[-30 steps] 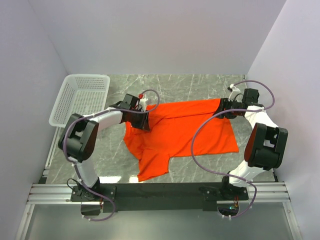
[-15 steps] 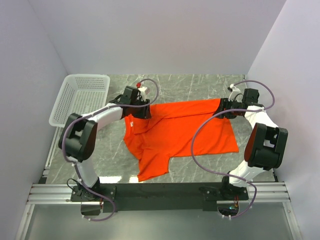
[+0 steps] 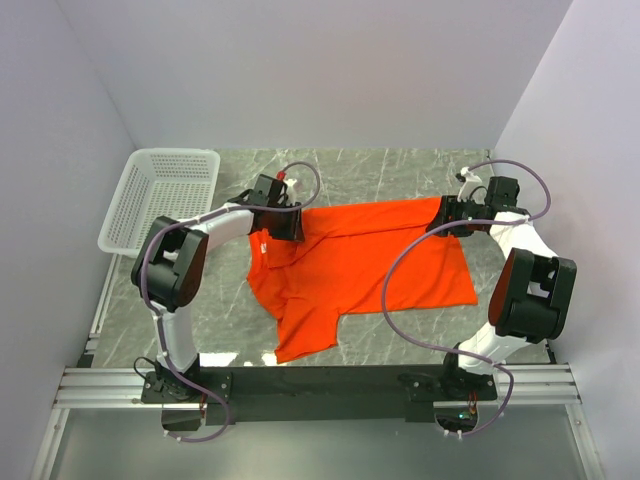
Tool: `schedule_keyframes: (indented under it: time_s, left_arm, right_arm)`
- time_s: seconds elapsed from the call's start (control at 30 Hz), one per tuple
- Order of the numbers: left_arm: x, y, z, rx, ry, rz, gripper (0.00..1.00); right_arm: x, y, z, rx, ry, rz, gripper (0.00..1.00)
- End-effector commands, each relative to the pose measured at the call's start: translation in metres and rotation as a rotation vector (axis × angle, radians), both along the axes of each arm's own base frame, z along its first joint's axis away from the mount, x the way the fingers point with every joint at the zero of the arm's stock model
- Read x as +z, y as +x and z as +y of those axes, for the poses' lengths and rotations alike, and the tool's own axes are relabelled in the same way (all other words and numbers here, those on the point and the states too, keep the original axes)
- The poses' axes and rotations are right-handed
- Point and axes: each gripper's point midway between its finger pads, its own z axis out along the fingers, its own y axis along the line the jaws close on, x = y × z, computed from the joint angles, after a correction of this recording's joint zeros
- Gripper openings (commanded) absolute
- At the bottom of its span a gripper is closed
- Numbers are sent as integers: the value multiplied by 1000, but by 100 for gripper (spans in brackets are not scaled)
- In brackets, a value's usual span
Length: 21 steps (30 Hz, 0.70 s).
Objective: Fold and stack the t-shirts
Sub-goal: Fold the tshirt
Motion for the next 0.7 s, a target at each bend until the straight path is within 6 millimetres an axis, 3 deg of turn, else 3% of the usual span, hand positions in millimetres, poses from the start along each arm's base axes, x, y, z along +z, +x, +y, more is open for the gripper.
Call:
schedule_keyframes:
  time_s: [0.0, 0.1, 0.17, 0.43, 0.67]
  left_arm:
    - [6, -2, -15, -36, -52, -2, 30]
    - [15, -3, -19, -57, -72, -20, 15]
    - [19, -5, -22, -72, -87, -34, 13]
    - [38, -28, -45, -206, -184, -15, 10]
    - [23, -66, -63, -347, -203, 81, 13]
  right_arm:
    - [17, 5, 1, 2, -8, -67, 59]
    - [18, 5, 2, 3, -7, -70, 59]
    - [18, 5, 2, 3, -7, -70, 59]
    - [18, 4, 1, -1, -8, -69, 59]
    - [19, 6, 0, -2, -10, -71, 59]
